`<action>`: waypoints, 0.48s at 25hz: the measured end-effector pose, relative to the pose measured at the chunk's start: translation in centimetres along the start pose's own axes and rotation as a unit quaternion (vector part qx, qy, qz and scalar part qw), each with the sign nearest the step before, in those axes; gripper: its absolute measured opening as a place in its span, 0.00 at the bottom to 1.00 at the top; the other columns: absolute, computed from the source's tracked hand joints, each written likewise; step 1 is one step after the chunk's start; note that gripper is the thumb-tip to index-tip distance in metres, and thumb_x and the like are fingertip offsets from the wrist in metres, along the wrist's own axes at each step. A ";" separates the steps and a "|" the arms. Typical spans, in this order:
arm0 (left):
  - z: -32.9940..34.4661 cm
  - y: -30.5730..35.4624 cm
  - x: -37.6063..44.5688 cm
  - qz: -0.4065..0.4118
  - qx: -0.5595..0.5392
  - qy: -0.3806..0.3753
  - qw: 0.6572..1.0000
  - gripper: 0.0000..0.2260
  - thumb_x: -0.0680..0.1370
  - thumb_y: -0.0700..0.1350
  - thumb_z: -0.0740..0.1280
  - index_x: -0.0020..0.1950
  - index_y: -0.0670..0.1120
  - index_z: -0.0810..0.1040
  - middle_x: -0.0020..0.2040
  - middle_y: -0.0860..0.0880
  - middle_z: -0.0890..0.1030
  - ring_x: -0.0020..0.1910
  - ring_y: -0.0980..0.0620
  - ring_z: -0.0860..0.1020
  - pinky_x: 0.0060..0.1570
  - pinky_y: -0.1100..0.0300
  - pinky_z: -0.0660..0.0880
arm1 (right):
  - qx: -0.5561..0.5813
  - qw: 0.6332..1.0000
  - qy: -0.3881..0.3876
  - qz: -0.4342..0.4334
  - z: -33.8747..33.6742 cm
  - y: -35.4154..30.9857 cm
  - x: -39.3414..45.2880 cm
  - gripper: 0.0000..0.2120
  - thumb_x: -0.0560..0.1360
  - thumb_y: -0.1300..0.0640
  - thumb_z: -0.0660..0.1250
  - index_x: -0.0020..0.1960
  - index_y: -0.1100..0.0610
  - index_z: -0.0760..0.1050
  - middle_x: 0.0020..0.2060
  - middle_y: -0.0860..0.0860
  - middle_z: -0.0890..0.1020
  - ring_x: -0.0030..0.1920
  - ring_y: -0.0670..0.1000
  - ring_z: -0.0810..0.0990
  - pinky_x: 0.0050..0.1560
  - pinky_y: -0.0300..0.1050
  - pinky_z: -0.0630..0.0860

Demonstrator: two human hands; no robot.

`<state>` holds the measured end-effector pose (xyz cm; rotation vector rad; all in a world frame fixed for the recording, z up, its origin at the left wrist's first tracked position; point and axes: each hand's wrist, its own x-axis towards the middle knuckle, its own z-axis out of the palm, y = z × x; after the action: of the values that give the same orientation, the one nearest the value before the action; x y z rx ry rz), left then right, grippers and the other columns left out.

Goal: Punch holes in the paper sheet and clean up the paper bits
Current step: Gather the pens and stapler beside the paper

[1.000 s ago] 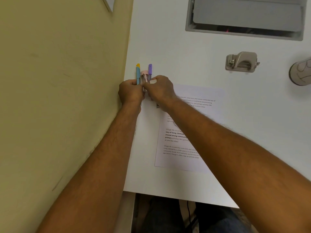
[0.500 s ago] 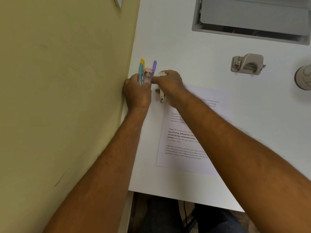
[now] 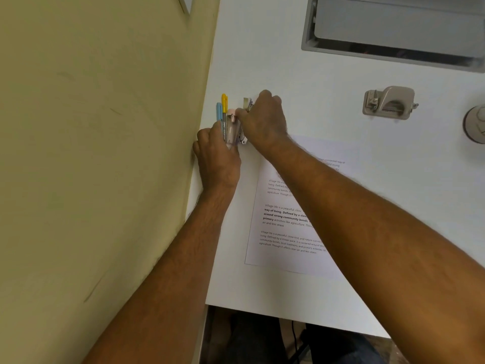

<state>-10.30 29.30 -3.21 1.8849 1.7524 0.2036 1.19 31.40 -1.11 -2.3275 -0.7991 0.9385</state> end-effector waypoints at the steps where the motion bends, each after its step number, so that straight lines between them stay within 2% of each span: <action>1: 0.1 -0.1 0.1 0.001 -0.001 0.002 1.000 0.28 0.78 0.44 0.74 0.76 0.46 0.69 0.68 0.44 0.73 0.67 0.46 0.71 0.63 0.54 0.75 | 0.002 1.000 -0.001 -0.002 0.1 0.0 -0.1 0.22 0.80 0.49 0.71 0.67 0.60 0.70 0.62 0.56 0.74 0.49 0.49 0.74 0.47 0.43 0.71; 7: 0.5 -0.4 0.4 0.008 0.017 0.019 1.000 0.29 0.79 0.43 0.73 0.78 0.46 0.67 0.68 0.44 0.74 0.67 0.47 0.71 0.64 0.56 0.74 | -0.009 1.000 0.008 -0.010 0.1 0.4 -0.6 0.23 0.79 0.52 0.72 0.69 0.59 0.69 0.65 0.57 0.70 0.56 0.53 0.79 0.54 0.45 0.78; 12: 0.9 -0.7 0.4 0.015 0.017 0.024 0.999 0.29 0.78 0.44 0.74 0.77 0.47 0.68 0.67 0.44 0.74 0.66 0.46 0.71 0.65 0.53 0.74 | 0.008 1.000 -0.001 -0.030 0.1 0.9 -0.8 0.22 0.79 0.54 0.72 0.69 0.60 0.70 0.64 0.56 0.71 0.50 0.50 0.77 0.54 0.42 0.78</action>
<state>-10.46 29.41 -4.37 1.9467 1.7689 0.2336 0.94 30.26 -1.34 -2.2762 -0.8530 0.9189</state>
